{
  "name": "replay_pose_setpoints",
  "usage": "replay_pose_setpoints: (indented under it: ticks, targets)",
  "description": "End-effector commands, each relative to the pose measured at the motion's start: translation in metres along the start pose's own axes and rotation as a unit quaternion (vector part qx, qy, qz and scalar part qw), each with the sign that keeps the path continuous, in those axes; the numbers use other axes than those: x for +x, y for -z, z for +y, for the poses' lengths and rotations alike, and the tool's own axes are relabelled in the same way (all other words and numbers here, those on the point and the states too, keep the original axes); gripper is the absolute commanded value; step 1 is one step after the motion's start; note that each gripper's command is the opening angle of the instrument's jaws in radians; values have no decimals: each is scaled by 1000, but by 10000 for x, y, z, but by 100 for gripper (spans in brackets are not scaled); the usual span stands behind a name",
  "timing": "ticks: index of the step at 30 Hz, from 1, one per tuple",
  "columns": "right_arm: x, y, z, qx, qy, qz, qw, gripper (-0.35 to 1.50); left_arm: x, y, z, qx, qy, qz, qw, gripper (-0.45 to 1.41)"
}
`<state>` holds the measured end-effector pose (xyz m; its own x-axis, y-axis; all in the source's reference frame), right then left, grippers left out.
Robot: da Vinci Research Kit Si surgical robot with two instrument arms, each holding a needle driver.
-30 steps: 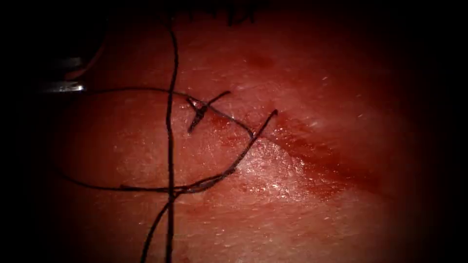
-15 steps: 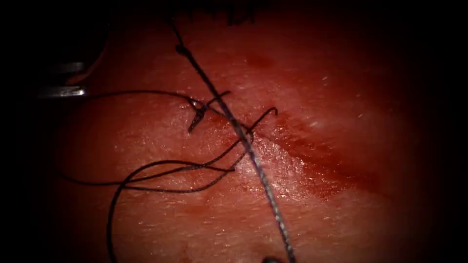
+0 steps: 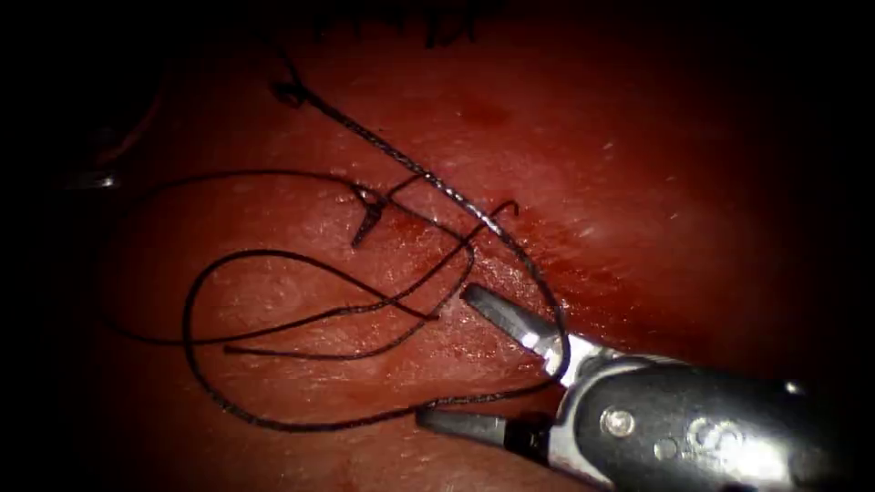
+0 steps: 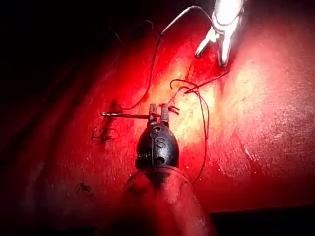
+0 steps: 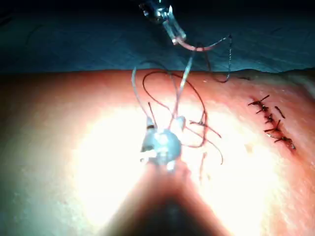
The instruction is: Wound Closure
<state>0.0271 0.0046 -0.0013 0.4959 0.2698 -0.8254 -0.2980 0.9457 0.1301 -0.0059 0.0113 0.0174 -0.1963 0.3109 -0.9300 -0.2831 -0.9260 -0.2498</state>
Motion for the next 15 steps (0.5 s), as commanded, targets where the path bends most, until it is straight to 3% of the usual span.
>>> replay_pose_setpoints:
  ticks: [1,4,7,9,11,15]
  targets:
    - [-8,-10,-5,-1,2,0,1000,106,-4,-5,0,1,0,0,1000,-45]
    - [-2,3,-16,37,-10,40,998,125,-5,1,-5,5,0,-1,1000,-45]
    - [18,40,-40,125,-29,92,987,138,-7,6,-10,8,3,0,1000,-45]
    - [26,59,-51,158,-31,108,981,138,-8,9,-12,9,3,1,1000,-45]
    - [41,103,-72,220,-31,136,965,143,-9,12,-15,11,7,2,1000,-45]
    - [48,137,-77,253,-28,165,953,143,-10,14,-18,13,11,9,1000,-45]
